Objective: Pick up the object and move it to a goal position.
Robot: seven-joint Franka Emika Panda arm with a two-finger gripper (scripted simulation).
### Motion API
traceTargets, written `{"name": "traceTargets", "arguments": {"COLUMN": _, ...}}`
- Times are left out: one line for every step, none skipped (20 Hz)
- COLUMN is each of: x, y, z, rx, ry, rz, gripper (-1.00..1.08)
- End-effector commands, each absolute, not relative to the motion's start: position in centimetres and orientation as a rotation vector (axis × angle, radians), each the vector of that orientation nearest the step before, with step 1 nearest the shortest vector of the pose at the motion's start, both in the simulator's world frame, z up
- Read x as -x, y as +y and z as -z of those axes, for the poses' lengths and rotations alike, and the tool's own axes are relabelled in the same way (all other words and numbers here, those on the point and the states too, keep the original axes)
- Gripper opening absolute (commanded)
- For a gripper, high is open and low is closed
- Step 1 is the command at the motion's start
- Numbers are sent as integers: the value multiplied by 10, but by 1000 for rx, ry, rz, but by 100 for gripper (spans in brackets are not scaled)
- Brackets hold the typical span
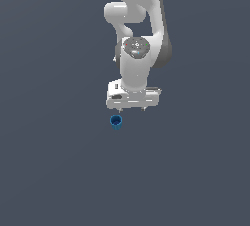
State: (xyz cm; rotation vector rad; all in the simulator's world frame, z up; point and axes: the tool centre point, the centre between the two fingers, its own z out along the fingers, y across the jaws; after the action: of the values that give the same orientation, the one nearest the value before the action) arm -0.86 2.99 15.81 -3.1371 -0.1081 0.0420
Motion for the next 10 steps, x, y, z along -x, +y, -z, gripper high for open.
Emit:
{"name": "traceTargets", "arguments": {"x": 9, "y": 30, "z": -158, "rx": 3137, "ry": -108, "rz": -42, "gripper": 100}}
{"name": "traceTargets", "arguments": {"x": 9, "y": 30, "z": -158, "rx": 3136, "ry": -108, "rz": -42, "gripper": 100}}
{"name": "traceTargets", "arguments": {"x": 8, "y": 31, "z": -159, "rx": 3135, "ry": -107, "rz": -41, "gripper": 100}}
{"name": "traceTargets", "arguments": {"x": 8, "y": 33, "z": -161, "rx": 3132, "ry": -105, "rz": -40, "gripper": 100}}
{"name": "traceTargets", "arguments": {"x": 8, "y": 36, "z": -163, "rx": 3128, "ry": -103, "rz": -38, "gripper": 100}}
{"name": "traceTargets", "arguments": {"x": 7, "y": 39, "z": -166, "rx": 3123, "ry": -100, "rz": -36, "gripper": 100}}
{"name": "traceTargets", "arguments": {"x": 7, "y": 43, "z": -169, "rx": 3118, "ry": -97, "rz": -34, "gripper": 100}}
{"name": "traceTargets", "arguments": {"x": 7, "y": 45, "z": -171, "rx": 3115, "ry": -94, "rz": -32, "gripper": 100}}
{"name": "traceTargets", "arguments": {"x": 7, "y": 47, "z": -172, "rx": 3112, "ry": -93, "rz": -31, "gripper": 100}}
{"name": "traceTargets", "arguments": {"x": 7, "y": 48, "z": -173, "rx": 3111, "ry": -92, "rz": -31, "gripper": 100}}
